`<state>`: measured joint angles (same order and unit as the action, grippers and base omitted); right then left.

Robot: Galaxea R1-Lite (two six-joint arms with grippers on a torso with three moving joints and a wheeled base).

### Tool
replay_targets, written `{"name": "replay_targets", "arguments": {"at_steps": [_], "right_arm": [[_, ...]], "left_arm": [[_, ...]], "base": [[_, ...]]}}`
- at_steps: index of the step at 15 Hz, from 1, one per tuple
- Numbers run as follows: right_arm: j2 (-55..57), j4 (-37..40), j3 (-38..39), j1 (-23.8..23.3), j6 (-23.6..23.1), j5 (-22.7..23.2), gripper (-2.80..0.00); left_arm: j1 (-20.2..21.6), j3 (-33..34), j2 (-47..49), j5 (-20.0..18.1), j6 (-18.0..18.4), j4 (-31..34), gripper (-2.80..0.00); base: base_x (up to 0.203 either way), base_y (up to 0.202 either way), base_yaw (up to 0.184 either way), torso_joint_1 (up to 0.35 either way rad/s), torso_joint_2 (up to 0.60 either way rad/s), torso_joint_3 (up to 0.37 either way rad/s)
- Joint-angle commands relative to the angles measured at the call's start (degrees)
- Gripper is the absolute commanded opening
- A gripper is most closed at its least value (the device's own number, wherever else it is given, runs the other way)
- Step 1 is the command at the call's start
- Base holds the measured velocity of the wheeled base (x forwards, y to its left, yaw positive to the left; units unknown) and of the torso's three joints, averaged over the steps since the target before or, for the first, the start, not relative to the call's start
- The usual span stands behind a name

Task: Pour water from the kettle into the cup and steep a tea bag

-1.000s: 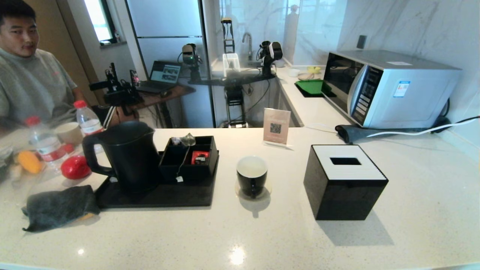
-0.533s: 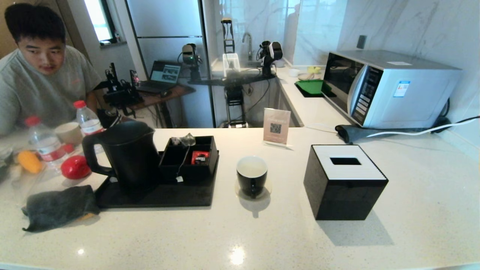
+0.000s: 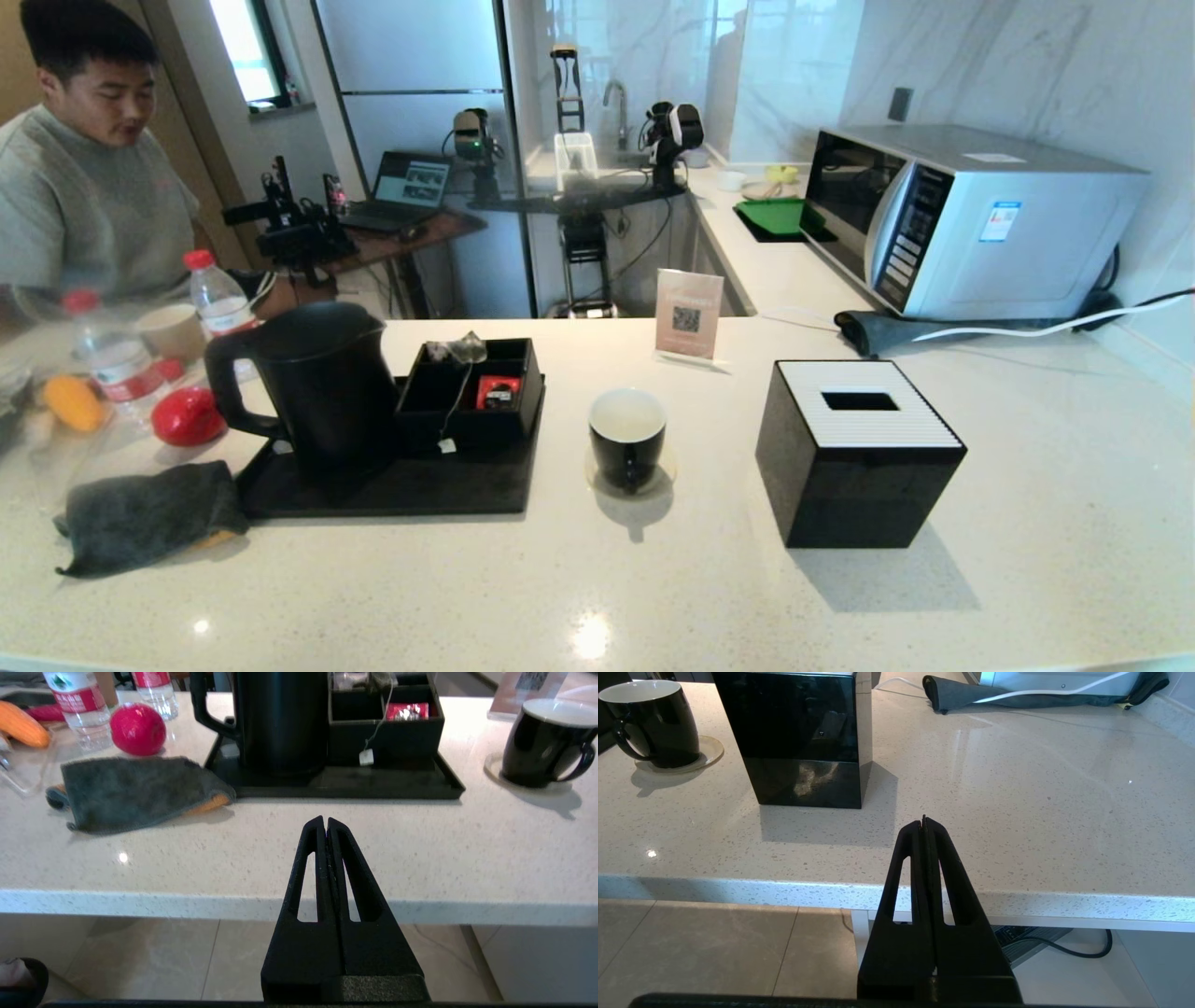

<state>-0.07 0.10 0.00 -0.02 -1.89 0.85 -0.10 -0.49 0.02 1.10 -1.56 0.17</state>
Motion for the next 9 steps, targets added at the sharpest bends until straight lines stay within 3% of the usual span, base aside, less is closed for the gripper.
{"name": "replay_targets", "arguments": {"at_steps": [1,6,9], "right_arm": [[0.07,-0.01,0.00,-0.02,-0.04,0.03,-2.80],[0.07,-0.01,0.00,0.02,-0.04,0.03,-2.80],[0.07,-0.01,0.00,0.01,-0.04,0.09,-2.80]], "left_arm": [[0.01,-3.20,2.43,0.15,0.04,0.20,-2.80],[-0.39,-16.23,17.90,0.83,0.07,-0.49,-2.80],[-0.38,-23.36,29.55,3.36,0.13,-3.01,-2.80]], "base": [[0.000,0.000,0.000,0.000,0.00,0.000],[0.000,0.000,0.000,0.000,0.00,0.000],[0.000,0.000,0.000,0.000,0.00,0.000]]}}
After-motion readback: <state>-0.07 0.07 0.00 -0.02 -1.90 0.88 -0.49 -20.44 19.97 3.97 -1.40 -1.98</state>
